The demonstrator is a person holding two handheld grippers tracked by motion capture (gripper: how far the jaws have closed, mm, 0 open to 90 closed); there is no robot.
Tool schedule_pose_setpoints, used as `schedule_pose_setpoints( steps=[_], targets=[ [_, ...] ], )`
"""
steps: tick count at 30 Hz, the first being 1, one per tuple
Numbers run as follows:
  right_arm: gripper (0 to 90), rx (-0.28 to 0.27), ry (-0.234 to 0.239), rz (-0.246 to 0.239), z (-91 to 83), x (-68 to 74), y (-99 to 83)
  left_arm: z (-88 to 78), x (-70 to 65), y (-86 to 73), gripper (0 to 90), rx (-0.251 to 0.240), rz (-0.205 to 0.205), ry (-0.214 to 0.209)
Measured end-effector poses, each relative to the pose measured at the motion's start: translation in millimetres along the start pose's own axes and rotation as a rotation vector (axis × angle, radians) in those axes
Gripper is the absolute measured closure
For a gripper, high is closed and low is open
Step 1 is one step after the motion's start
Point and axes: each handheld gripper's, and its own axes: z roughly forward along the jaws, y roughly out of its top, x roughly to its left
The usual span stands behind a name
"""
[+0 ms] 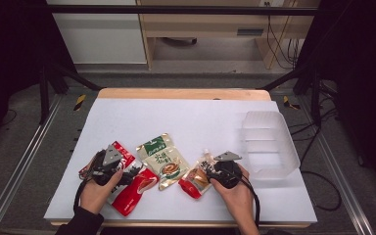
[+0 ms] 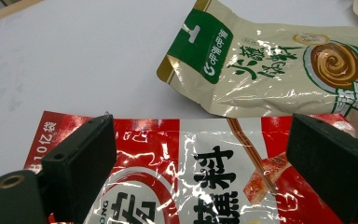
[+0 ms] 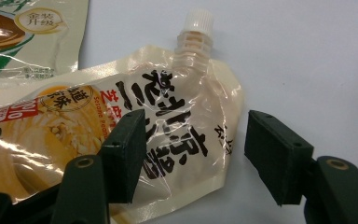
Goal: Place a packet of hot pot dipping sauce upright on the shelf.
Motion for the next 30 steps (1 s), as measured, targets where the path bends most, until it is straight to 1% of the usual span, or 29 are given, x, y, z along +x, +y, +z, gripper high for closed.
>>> schedule_pose_setpoints(
  steps=[1, 2, 3, 6, 8, 9, 10, 11, 12, 13, 15, 16, 18, 20, 21, 23, 25, 26, 27, 28, 29, 30],
  targets=[
    [39.1, 0.000, 0.000, 0.000, 0.0, 0.0, 0.0, 0.0, 0.0, 0.0, 8.6, 0.000, 0.000, 0.000],
    [39.7, -0.002, 0.011, 0.013, 0.4, -1.1, -0.7, 0.3, -0.3, 0.0, 8.6, 0.000, 0.000, -0.001],
    [42.7, -0.004, 0.034, 0.035, 0.5, -2.8, -1.5, 0.4, -0.6, 0.3, 8.6, 0.001, 0.003, 0.001],
    [48.2, -0.005, 0.038, 0.014, 0.3, -0.9, -1.4, 0.5, -0.9, 0.3, 8.7, 0.002, 0.005, 0.000],
    [56.2, 0.002, 0.044, 0.008, -0.8, 0.3, -1.0, 0.4, -0.9, 0.3, 8.7, 0.001, 0.004, 0.001],
    [59.4, 0.001, 0.042, -0.007, -0.8, 0.2, -1.3, 0.4, -0.8, 0.4, 8.8, 0.001, 0.004, 0.000],
    [63.9, 0.004, 0.043, -0.012, -1.4, 0.5, -0.9, 0.4, -0.8, 0.5, 8.8, 0.001, 0.004, 0.000],
    [69.2, 0.006, 0.032, -0.023, -2.1, 1.0, -0.7, 0.6, -0.9, 0.6, 8.8, 0.001, 0.004, -0.001],
    [74.0, 0.006, 0.022, -0.048, -2.7, 0.7, -0.3, 0.7, -0.9, 0.6, 8.8, 0.002, 0.005, -0.002],
    [77.6, 0.006, 0.019, -0.051, -3.4, 0.6, 0.2, 0.8, -1.0, 0.7, 8.8, 0.003, 0.005, -0.004],
    [84.1, -0.008, 0.022, -0.060, -7.1, 0.5, 2.4, 0.5, -1.2, 1.1, 8.9, 0.003, 0.007, -0.008],
    [85.8, -0.018, 0.028, -0.068, -8.8, 0.5, 3.3, 0.3, -1.4, 1.4, 9.2, 0.002, 0.008, -0.009],
    [87.8, -0.032, 0.030, -0.091, -13.2, 2.9, 4.9, -1.1, -1.9, 2.2, 9.6, -0.002, 0.011, -0.012],
    [88.3, -0.059, 0.036, -0.142, -19.9, 6.6, 8.2, -3.6, -2.9, 3.8, 9.9, -0.012, 0.017, -0.017],
    [88.4, -0.074, 0.039, -0.154, -23.8, 8.3, 10.3, -5.3, -3.5, 4.8, 10.2, -0.018, 0.019, -0.017],
    [88.6, -0.095, 0.043, -0.178, -31.6, 9.6, 14.5, -8.0, -4.6, 7.2, 11.1, -0.031, 0.022, -0.033],
    [88.8, -0.125, 0.060, -0.193, -38.6, 10.6, 18.3, -10.7, -6.4, 10.8, 11.5, -0.042, 0.031, -0.048],
    [88.8, -0.137, 0.066, -0.202, -42.2, 11.5, 20.1, -10.7, -6.4, 10.8, 11.6, -0.042, 0.031, -0.048],
    [88.9, -0.146, 0.077, -0.206, -46.1, 12.7, 22.3, -13.5, -8.8, 15.1, 11.7, -0.047, 0.045, -0.068],
    [88.9, -0.146, 0.077, -0.206, -46.1, 12.7, 22.3, -13.5, -8.8, 15.1, 12.0, -0.047, 0.045, -0.068],
    [89.0, -0.165, 0.089, -0.236, -51.3, 15.6, 26.0, -15.4, -10.2, 18.5, 12.9, -0.046, 0.058, -0.088],
    [89.0, -0.171, 0.094, -0.247, -53.0, 16.5, 27.7, -18.8, -12.7, 24.0, 14.2, -0.064, 0.052, -0.111]
  ],
)
